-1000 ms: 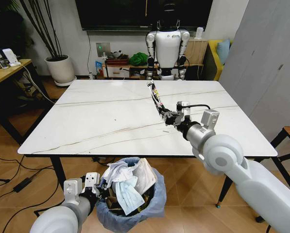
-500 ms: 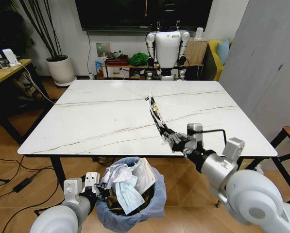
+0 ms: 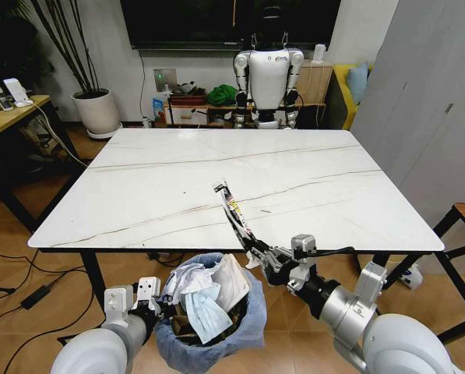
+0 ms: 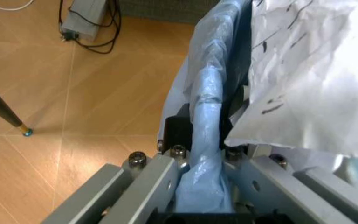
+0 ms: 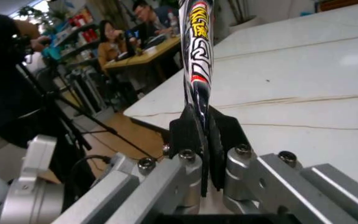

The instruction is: Pick up the trash bin and place the trash from the table into it.

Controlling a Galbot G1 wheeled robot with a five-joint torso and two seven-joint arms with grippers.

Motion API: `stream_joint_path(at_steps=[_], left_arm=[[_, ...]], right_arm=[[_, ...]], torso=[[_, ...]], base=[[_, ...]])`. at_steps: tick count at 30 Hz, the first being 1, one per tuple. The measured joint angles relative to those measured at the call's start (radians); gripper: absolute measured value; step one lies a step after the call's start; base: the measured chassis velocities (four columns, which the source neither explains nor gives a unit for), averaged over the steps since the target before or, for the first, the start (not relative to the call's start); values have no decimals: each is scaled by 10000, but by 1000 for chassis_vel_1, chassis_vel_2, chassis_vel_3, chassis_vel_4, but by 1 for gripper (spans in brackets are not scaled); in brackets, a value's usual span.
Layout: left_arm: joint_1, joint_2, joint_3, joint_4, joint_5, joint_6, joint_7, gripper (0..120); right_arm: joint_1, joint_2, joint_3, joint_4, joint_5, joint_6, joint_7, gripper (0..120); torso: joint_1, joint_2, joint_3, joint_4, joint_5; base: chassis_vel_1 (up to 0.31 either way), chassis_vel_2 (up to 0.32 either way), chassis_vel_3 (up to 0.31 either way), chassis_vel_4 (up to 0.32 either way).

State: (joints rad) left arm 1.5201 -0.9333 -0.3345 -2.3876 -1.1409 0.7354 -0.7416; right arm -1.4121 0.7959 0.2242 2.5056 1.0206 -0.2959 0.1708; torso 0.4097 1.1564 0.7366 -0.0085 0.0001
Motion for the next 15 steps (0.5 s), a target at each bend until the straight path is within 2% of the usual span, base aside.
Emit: stream_joint_path(at_steps=[8,11,15], left_arm=[[-69,44,3,7,-241,0,-134,0],[-194,76,-40,-25,-687,0,-430,0],[-290,111,-14,-2,-780,0,-514,0]], right_arm=[[-57,-335,-425,-38,-910,426,-1679,0],[-302,-371,-697,-610,-2262,854,-2629,0],[-357,-397,-1005,-932,-2968,977,-2822,0]], torso=[[0,0,0,0,-1],[0,0,0,-2,0],[0,0,0,-1,-1]], base=[[0,0,0,0],[0,0,0,0],[0,0,0,0]])
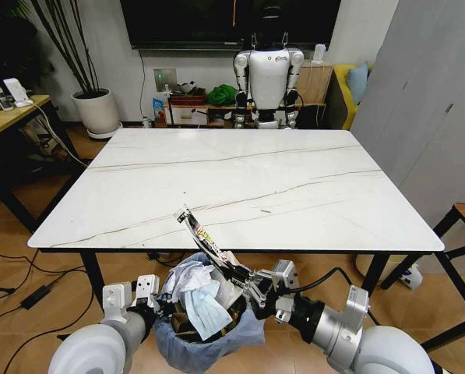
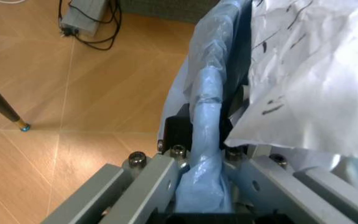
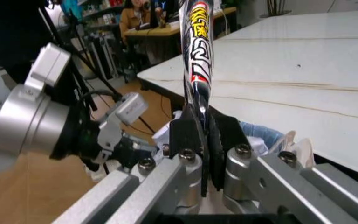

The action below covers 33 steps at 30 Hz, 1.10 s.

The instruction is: Pick up the trash bin and place the trash from the table into it.

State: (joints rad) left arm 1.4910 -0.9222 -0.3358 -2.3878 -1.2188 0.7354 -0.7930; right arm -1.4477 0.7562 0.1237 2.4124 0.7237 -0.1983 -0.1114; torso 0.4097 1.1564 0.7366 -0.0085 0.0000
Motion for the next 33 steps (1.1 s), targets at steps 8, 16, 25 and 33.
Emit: stream_joint_path(at_steps=[8,16,25,33], left_arm=[[-190,96,184,71,-296,0,-434,0],[-258,126,237,110,-346,0,-516,0],[-431,124,353,158,-523,0,-577,0],[-522,148,359,171,-648,0,-582,0]], right_arm=[[-207,-112,-473,-302,-952,227,-453,0],[-142,-148,-864,-440,-1291,259,-476,0],[-133,-141,-1145,-559,-1547,203,-116,11],[202,-124,-1380,-749,-1610,300,127,41]], torso=[[0,0,0,-1,-1],[0,0,0,0,-1],[0,0,0,-1,0],[0,0,0,0,-1]], base=[[0,0,0,0],[0,0,0,0],[0,0,0,0],[0,0,0,0]])
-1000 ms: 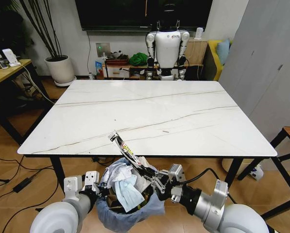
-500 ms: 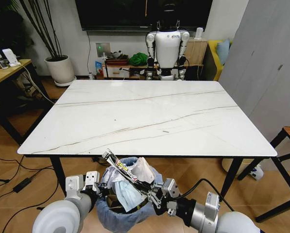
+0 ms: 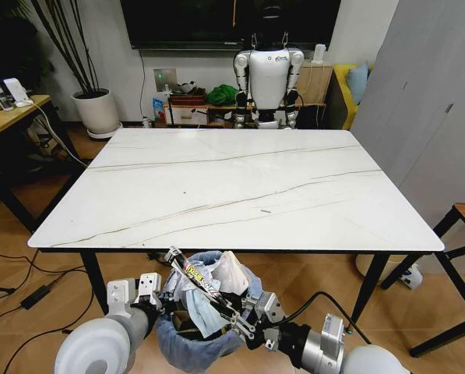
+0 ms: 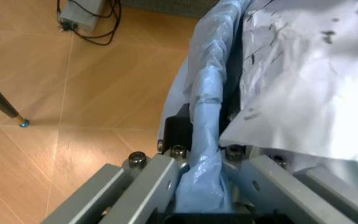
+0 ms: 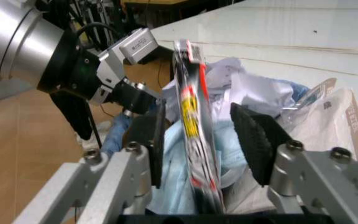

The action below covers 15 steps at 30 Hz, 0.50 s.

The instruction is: Pick up the trash bin and place the trash from the table into it.

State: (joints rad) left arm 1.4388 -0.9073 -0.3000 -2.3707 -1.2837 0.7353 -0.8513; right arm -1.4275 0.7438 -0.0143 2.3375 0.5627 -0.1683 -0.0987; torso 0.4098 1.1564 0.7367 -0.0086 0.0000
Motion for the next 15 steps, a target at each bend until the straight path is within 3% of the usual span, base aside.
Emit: stream_joint_path(at_steps=[9,10,13,15], left_arm=[[-11,2,15,1,-32,0,6,0],[27,-6,18,0,-6,0,15,0],[105,-5,14,-8,88,0,61,0],[274,12,-65,-49,335,0,234,0]], right_arm=[[452,92,199,8,577,-19,661,71],[722,166,331,45,975,-62,973,78],[1107,293,498,95,1565,-168,1413,83],[1570,487,857,105,2246,-284,1948,95]], torso=[[0,0,0,-1,0],[0,0,0,-1,0],[0,0,0,0,0],[0,0,0,1,1]], base=[[0,0,0,0],[0,0,0,0],[0,0,0,0],[0,0,0,0]])
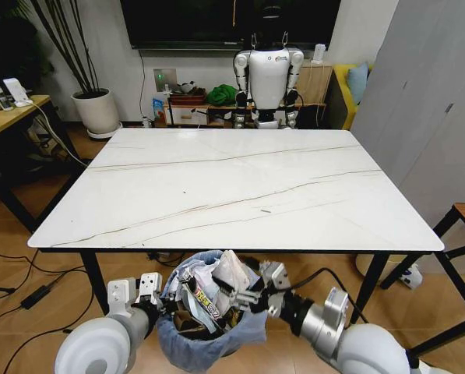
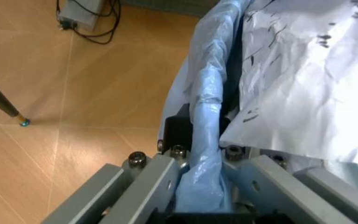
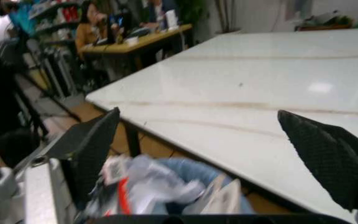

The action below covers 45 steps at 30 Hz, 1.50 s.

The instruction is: Pick up the trash bin and place the trash from the table into it.

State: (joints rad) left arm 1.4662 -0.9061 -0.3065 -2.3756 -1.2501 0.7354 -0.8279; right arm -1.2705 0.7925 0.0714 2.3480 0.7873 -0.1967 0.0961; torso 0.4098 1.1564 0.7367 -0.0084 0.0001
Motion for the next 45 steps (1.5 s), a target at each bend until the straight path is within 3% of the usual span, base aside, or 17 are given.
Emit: stream_joint_path(at_steps=[6,8,17,25,27,36,41,45], left_arm=[[213,15,-107,-97,350,0,365,0],[267,-29,-116,-149,560,0,494,0],[675,-75,-351,-349,1430,0,1084,0],[900,-168,-508,-412,1921,0,1290,0],[998,-185,-605,-419,2321,0,1499,0],[1240,-136,-1062,-572,2389,0,1676,0],[1314,-207,-1178,-621,2390,0,1676,0],[1537,-294,-1336,-726,2451,0,1685,0]], right_arm=[[380,375,865,-25,629,-833,1417,100],[413,686,1720,-116,888,-1473,2224,100],[-487,1791,3848,-540,-658,-1705,2315,100],[-1002,2691,4282,-532,-1405,-1624,2060,100],[-1098,3222,4413,-468,-1676,-1626,1993,100],[-1932,4517,4865,120,-2280,-1572,1707,100],[-2350,4601,5004,255,-2517,-1410,1618,100],[-2927,4663,5157,138,-3031,-638,1358,100]], torso=[[0,0,0,0,0],[0,0,0,-3,-1],[0,0,0,-4,0],[0,0,0,-1,-2],[0,0,0,-1,0],[0,0,-1,-3,-2],[0,0,-1,-2,-2],[0,0,-1,0,-2]], base=[[0,0,0,0],[0,0,0,0],[0,0,0,0],[0,0,0,0],[0,0,0,0],[0,0,0,0],[0,0,0,0],[0,0,0,0]])
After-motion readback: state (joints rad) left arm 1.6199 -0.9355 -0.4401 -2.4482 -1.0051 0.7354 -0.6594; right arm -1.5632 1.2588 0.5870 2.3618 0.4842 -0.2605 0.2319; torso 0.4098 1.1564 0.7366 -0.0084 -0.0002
